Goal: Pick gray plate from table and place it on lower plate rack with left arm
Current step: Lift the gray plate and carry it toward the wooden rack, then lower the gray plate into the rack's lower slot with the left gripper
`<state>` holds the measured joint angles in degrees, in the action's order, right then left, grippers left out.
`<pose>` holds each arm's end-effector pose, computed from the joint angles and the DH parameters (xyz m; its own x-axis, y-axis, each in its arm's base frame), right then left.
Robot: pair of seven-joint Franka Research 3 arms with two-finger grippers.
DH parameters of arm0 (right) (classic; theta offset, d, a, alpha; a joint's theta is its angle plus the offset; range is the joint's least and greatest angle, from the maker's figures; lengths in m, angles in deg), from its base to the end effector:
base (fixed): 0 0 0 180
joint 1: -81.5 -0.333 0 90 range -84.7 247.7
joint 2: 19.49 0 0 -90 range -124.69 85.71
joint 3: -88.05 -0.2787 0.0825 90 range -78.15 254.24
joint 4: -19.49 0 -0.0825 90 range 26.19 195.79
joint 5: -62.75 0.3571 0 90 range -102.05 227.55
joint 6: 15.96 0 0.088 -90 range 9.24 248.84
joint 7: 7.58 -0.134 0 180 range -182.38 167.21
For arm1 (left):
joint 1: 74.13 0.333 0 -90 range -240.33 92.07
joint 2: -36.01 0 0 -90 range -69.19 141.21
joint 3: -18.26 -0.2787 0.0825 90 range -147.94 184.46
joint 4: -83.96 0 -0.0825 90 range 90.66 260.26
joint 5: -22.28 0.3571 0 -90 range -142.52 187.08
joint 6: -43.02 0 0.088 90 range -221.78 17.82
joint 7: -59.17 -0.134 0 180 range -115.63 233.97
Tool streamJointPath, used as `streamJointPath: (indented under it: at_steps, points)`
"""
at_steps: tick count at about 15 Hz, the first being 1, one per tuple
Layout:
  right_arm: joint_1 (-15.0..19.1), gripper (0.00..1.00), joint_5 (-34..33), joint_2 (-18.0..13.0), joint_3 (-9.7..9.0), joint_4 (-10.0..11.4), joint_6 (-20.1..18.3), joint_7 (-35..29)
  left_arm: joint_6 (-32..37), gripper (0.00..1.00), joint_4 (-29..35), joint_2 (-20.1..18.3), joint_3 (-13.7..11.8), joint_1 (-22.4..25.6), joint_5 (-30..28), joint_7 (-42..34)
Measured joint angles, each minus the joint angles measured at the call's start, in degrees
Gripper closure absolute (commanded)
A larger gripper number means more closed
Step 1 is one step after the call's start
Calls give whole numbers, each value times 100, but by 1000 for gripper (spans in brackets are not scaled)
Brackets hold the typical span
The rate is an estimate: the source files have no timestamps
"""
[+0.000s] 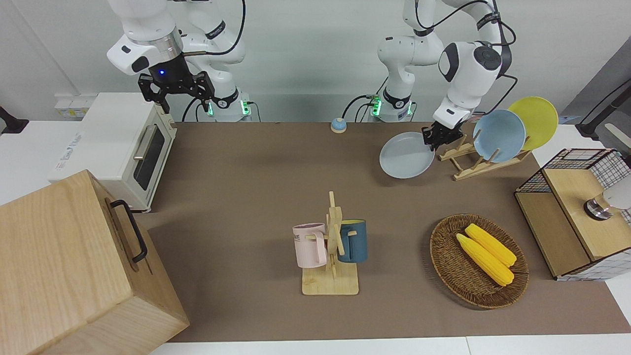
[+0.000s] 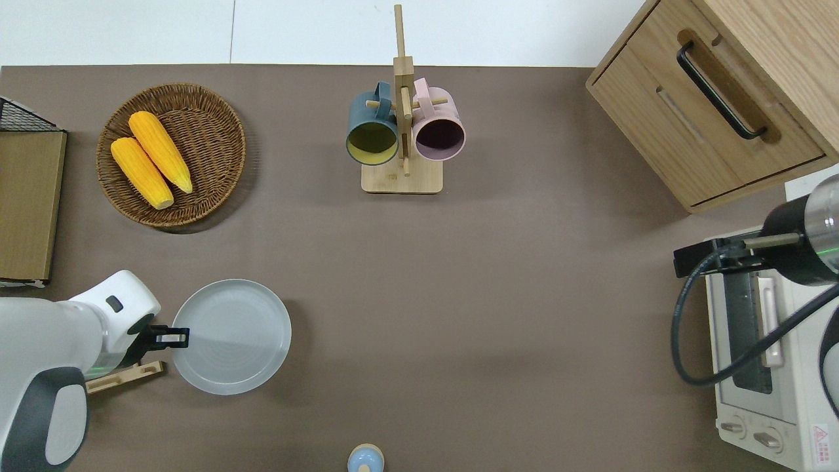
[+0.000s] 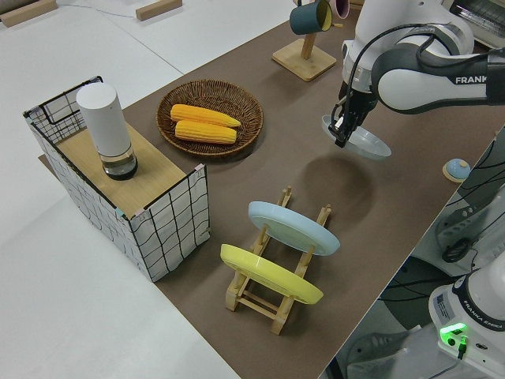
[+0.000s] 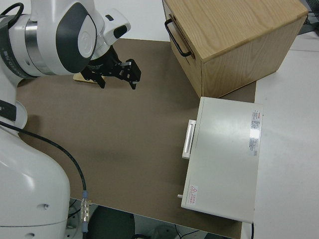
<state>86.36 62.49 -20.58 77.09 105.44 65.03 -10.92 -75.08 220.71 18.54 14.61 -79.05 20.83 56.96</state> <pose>0.5014 0.0538 0.5876 0.9966 0.0469 -0.0672 0.0478 -0.9988 0.0121 0.4320 -0.0118 0.3849 0.9984 -0.0521 -0.0199 -0.0512 -0.9978 0.0420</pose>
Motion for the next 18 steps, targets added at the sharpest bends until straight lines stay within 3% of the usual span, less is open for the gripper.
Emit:
streamJointPath:
  at_steps: [12,18]
  points:
    - [0,13,0,0,0,0,0,0,2027,1000,-1848,-133,-39,124,38,5]
    - [0,13,0,0,0,0,0,0,2460,1000,-2167,-133,-38,140,988,8]
